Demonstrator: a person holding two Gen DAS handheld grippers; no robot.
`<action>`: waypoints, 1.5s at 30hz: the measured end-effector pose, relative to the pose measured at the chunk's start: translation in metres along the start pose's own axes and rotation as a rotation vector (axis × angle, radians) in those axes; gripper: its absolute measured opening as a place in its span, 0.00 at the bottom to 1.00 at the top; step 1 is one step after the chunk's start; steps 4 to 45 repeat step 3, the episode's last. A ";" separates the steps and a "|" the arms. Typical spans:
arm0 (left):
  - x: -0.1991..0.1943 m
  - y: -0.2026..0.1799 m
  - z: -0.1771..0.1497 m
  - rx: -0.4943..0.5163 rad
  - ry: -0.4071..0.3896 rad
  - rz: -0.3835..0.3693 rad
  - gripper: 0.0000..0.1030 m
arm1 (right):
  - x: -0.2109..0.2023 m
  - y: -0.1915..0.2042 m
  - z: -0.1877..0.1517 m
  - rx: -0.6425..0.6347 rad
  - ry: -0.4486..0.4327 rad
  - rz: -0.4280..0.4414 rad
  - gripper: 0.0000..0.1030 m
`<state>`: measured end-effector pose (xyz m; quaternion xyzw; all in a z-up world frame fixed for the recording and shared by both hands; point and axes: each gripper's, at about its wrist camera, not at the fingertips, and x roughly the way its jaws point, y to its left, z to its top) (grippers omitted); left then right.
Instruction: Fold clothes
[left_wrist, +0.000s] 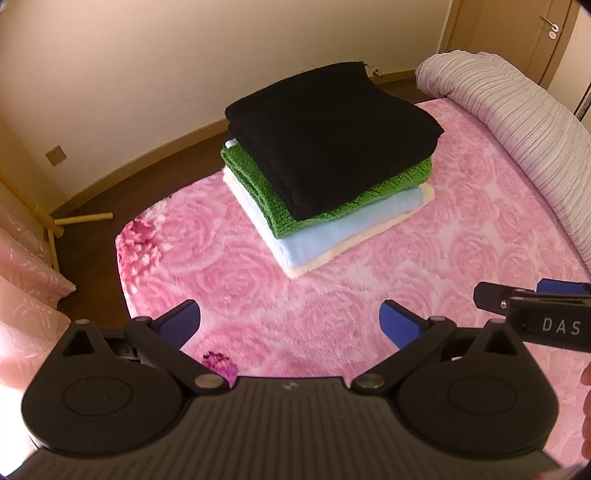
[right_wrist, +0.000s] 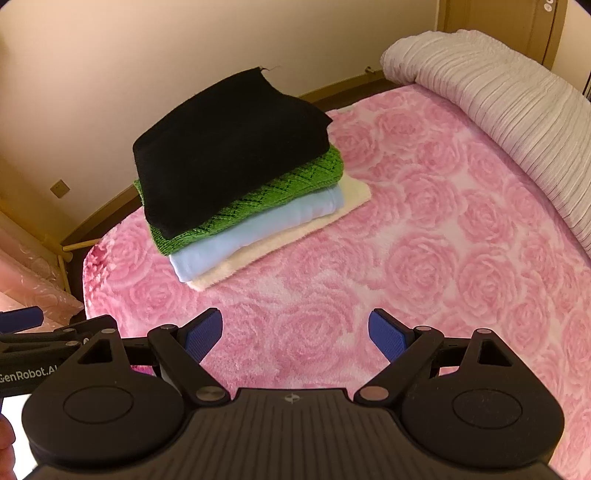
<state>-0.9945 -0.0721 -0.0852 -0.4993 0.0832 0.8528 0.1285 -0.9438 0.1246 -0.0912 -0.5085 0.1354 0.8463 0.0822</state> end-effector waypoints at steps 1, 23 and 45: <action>-0.001 0.000 0.000 0.002 -0.003 0.000 0.99 | 0.001 0.000 0.000 0.001 0.001 -0.001 0.86; -0.002 -0.001 0.001 0.004 -0.004 -0.002 0.99 | 0.000 -0.001 0.001 0.004 0.001 -0.002 0.86; -0.002 -0.001 0.001 0.004 -0.004 -0.002 0.99 | 0.000 -0.001 0.001 0.004 0.001 -0.002 0.86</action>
